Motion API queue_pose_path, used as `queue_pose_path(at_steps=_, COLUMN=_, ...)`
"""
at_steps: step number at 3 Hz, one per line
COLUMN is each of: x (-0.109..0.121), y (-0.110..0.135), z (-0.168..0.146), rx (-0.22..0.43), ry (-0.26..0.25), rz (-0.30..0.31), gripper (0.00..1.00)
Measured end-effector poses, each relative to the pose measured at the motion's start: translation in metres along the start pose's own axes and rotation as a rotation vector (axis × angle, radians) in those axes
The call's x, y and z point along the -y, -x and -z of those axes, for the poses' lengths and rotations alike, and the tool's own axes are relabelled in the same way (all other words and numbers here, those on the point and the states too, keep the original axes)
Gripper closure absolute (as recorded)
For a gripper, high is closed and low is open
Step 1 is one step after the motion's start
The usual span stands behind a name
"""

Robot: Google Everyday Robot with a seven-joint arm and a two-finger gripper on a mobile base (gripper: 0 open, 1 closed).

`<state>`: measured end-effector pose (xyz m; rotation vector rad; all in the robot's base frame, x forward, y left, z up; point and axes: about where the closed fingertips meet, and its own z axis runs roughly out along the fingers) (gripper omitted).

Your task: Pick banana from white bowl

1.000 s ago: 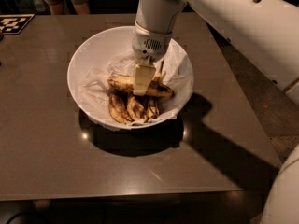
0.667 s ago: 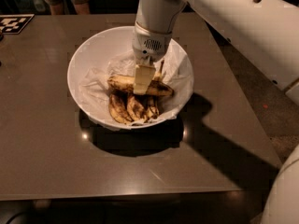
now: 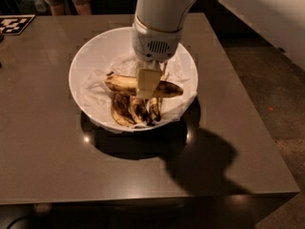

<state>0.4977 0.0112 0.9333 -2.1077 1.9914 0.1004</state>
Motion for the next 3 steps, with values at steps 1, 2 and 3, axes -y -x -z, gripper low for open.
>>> queue_pose_path(at_steps=1, x=-0.035, y=0.012, z=0.030, rx=-0.079, ry=-0.094, rz=0.047, gripper=1.00)
queue_pose_path(at_steps=2, x=-0.066, y=0.020, z=0.052, rx=-0.136, ry=-0.164, rz=0.082, gripper=1.00)
queue_pose_path(at_steps=3, x=-0.070, y=0.028, z=0.063, rx=-0.125, ry=-0.196, rz=0.094, gripper=1.00)
